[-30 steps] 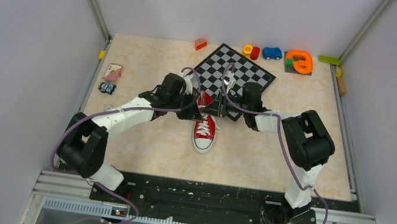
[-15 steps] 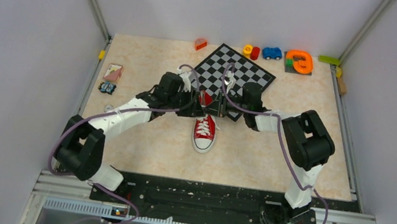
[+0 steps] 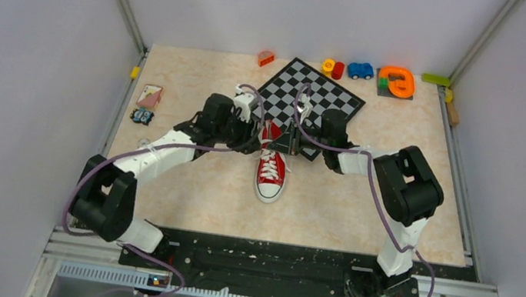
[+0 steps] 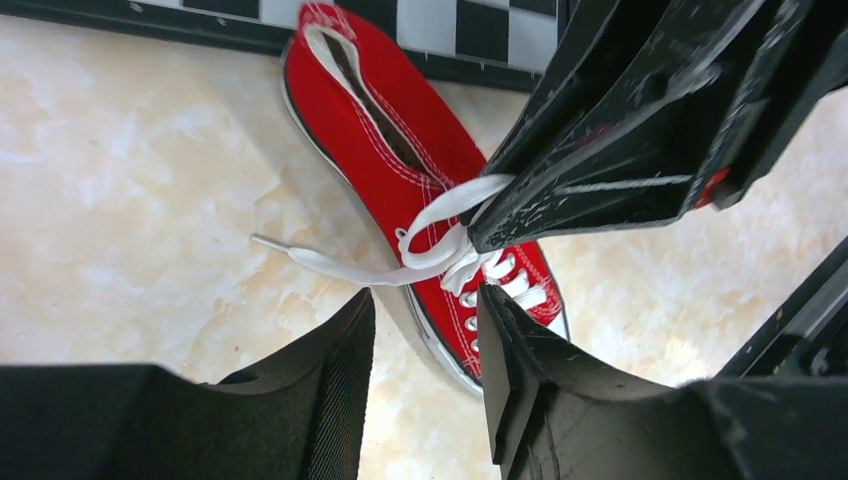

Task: Tie the shoes
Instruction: Wrap the shoelace around the shoelace.

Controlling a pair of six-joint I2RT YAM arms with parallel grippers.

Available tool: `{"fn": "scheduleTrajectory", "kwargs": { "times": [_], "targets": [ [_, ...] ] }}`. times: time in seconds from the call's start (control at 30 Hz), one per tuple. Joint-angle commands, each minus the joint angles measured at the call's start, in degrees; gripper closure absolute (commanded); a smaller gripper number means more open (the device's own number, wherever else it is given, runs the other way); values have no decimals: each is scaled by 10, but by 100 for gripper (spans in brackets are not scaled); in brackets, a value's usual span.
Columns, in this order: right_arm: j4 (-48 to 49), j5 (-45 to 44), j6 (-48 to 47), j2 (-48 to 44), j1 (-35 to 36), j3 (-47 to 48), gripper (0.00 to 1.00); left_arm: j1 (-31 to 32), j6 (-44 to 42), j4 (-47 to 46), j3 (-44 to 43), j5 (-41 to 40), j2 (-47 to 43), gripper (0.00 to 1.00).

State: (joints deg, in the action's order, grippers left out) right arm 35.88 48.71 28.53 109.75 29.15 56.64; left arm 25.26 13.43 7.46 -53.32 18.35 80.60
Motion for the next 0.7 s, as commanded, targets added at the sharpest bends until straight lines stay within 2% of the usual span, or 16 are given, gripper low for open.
{"fn": "scheduleTrajectory", "kwargs": {
  "times": [0.0, 0.17, 0.5, 0.67],
  "targets": [
    [27, 5, -7, -30, 4, -2, 85, -1, -74, 0, -24, 61, 38, 54],
    [27, 5, -7, -29, 4, -2, 85, -3, -54, -12, -29, 41, 58, 58],
    [28, 6, -7, -27, 3, -2, 85, -18, -34, -48, -24, 67, 66, 64],
    [28, 7, -7, -27, 3, 0, 85, -28, -26, -20, -50, 63, 87, 65]
  ]
}}
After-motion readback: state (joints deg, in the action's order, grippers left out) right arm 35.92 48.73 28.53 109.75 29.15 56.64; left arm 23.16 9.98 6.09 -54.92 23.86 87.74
